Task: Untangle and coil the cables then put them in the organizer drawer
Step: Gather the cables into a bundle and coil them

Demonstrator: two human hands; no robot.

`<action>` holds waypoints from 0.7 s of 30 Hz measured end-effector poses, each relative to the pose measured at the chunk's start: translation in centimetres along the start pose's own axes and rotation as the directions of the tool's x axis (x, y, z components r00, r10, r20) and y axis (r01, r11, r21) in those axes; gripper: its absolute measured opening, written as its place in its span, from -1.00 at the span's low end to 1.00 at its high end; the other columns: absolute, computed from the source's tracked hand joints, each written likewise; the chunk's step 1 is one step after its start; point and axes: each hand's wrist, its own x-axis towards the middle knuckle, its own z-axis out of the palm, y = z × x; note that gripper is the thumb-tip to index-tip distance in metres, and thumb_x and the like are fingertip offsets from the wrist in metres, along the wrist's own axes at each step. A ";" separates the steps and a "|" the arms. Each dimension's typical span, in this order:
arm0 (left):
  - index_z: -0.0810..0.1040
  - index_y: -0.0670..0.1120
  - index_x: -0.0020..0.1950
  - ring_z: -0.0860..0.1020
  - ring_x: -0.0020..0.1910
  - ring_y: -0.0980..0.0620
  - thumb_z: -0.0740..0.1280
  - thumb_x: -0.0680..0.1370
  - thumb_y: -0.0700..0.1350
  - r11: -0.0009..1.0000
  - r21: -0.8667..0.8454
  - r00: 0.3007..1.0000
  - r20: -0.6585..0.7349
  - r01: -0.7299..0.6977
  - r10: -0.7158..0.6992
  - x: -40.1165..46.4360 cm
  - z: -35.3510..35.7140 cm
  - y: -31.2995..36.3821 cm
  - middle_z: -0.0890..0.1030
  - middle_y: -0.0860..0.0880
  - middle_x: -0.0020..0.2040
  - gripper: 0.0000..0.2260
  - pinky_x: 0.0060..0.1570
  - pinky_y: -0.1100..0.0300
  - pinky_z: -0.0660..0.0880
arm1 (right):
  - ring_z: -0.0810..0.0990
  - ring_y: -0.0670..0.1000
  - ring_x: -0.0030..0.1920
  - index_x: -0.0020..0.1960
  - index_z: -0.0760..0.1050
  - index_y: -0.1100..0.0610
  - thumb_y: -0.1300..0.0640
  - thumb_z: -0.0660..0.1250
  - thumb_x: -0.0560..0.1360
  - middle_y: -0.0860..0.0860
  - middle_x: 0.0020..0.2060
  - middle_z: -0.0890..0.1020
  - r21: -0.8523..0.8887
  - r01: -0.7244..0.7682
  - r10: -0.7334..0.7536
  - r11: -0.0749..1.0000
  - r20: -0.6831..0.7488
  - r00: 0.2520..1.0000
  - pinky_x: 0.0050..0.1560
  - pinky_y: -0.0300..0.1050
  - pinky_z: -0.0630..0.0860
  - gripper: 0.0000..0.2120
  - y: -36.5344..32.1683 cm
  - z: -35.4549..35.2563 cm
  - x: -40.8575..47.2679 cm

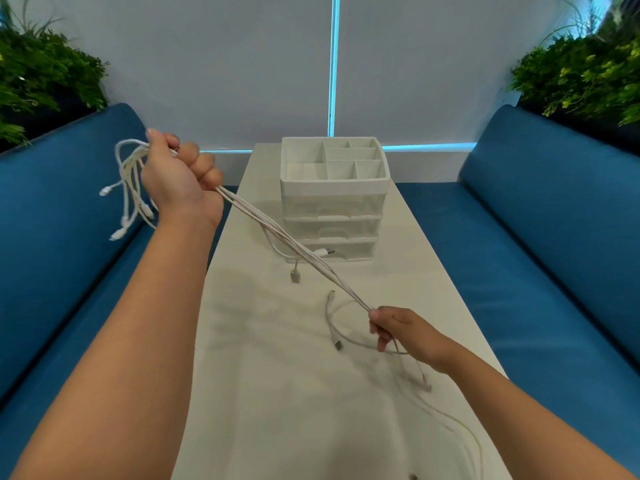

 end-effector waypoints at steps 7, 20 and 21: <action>0.28 -0.02 -0.24 0.08 -0.52 0.12 0.04 0.71 0.03 0.999 0.037 0.997 0.059 0.040 -0.042 -1.1 0.5 -1.4 0.17 0.08 -0.49 -0.66 -0.59 0.28 0.06 | 0.50 0.00 -0.28 -0.12 0.54 0.08 -0.17 0.07 0.63 -0.04 -0.32 0.55 -0.549 -0.252 0.043 0.797 -0.365 0.930 -0.27 -0.11 0.38 -0.59 -1.4 1.0 2.6; 0.31 -0.03 -0.25 0.08 -0.52 0.12 0.06 0.71 0.04 0.996 0.056 0.996 0.044 0.072 -0.075 -1.7 -0.3 -2.3 0.18 0.07 -0.48 -0.65 -0.61 0.28 0.08 | 0.41 -0.03 -0.42 -0.36 0.35 0.08 -0.38 0.02 0.54 -0.06 -0.45 0.46 -0.567 -0.367 0.150 0.737 -0.392 0.908 -0.36 -0.14 0.31 -0.41 0.5 0.9 1.3; 0.30 -0.03 -0.25 0.08 -0.53 0.12 0.06 0.71 0.04 0.995 0.056 0.996 0.040 0.080 -0.082 -1.9 -0.3 -2.5 0.18 0.07 -0.48 -0.65 -0.60 0.28 0.08 | 0.43 -0.03 -0.41 -0.36 0.36 0.07 -0.38 -0.02 0.54 -0.05 -0.43 0.48 -0.594 -0.397 0.149 0.700 -0.422 0.894 -0.38 -0.15 0.32 -0.41 0.4 1.0 1.5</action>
